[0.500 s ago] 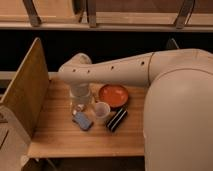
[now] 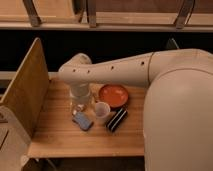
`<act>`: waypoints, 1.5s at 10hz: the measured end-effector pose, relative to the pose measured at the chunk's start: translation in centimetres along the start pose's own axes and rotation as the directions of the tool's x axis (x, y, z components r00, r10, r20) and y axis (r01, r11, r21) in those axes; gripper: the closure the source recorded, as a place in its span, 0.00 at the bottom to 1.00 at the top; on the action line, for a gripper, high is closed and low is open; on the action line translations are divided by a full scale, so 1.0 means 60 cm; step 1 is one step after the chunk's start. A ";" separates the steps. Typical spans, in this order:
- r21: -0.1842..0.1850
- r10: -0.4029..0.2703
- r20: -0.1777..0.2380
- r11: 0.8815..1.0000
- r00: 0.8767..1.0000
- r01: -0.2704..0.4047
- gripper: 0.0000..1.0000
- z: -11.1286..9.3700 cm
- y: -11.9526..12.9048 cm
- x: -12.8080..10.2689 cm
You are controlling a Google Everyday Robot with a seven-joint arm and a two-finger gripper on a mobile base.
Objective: Push the eraser across the table
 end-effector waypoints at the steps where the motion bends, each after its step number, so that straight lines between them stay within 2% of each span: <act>1: 0.000 0.000 0.000 1.000 1.000 0.000 0.35 0.000 0.000 0.000; 12: 0.000 0.000 0.000 1.000 1.000 0.000 0.36 0.000 0.000 0.000; 13: 0.000 0.000 0.000 1.000 1.000 0.000 0.42 0.000 0.000 0.000; 15: 0.000 0.000 0.000 1.000 1.000 0.000 0.62 0.000 0.000 0.000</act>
